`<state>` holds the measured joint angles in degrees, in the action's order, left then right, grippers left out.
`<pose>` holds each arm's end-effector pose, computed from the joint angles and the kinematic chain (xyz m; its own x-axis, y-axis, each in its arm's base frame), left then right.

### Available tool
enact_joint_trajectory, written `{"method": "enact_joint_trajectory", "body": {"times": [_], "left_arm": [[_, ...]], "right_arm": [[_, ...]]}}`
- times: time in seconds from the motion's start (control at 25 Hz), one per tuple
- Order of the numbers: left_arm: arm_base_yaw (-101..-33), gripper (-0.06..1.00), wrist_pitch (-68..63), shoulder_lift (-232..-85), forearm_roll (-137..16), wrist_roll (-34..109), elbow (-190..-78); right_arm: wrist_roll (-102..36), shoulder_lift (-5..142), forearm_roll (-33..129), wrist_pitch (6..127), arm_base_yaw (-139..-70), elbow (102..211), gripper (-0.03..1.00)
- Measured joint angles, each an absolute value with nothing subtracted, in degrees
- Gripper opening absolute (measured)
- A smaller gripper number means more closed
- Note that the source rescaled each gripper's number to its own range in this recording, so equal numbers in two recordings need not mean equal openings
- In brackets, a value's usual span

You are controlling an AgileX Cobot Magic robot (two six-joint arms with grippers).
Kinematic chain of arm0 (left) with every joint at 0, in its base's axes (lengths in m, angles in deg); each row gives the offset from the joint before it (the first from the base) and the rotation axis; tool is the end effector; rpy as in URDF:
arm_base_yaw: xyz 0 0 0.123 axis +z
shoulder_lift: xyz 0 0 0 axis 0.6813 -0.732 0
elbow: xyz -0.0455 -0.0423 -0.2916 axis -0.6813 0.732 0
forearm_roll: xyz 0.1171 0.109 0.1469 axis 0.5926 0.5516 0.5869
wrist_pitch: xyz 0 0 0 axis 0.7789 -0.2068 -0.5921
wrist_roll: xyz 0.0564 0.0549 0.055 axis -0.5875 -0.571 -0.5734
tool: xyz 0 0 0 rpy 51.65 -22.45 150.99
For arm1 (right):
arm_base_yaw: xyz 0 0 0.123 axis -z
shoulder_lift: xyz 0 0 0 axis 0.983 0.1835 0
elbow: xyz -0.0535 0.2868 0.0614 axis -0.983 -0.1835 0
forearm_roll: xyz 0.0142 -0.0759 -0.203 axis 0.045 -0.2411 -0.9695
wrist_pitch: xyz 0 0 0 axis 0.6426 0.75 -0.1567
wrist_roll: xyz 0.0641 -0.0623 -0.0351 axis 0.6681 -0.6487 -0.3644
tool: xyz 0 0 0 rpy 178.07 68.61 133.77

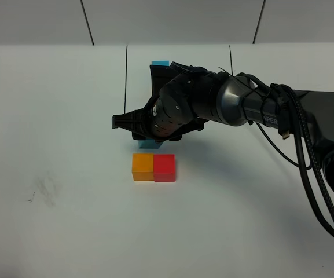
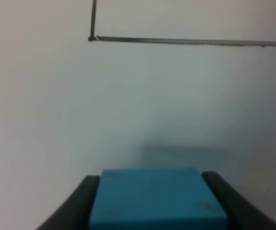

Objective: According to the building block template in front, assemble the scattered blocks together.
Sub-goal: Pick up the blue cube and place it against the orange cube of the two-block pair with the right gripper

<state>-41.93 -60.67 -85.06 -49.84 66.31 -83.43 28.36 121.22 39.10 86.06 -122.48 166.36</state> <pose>-0.0468 -0.0050 0.2574 -0.4625 0.0590 -0.8846 0.0522 0.9979 0.0393 0.3298 0.3075 0.1695 -0.9154 -0.0076 -0.4025 -0.1449 0.9390 0.3119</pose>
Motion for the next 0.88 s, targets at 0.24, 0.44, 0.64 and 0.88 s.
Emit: {"method": "enact_joint_trajectory", "body": {"times": [0.24,0.44,0.64,0.88], "left_arm": [[-41.9,0.0,-60.7,-85.1,-49.8,66.3,-83.4],[-41.9,0.0,-60.7,-85.1,-49.8,66.3,-83.4],[-41.9,0.0,-60.7,-85.1,-49.8,66.3,-83.4],[-41.9,0.0,-60.7,-85.1,-49.8,66.3,-83.4]], "right_arm": [[28.0,121.2,39.1,86.1,-122.7,166.4,0.43],[28.0,121.5,39.1,86.2,-123.0,166.7,0.43],[27.5,124.8,39.1,89.0,-123.4,170.8,0.43],[28.5,126.4,39.3,90.1,-123.7,172.0,0.43]]}}
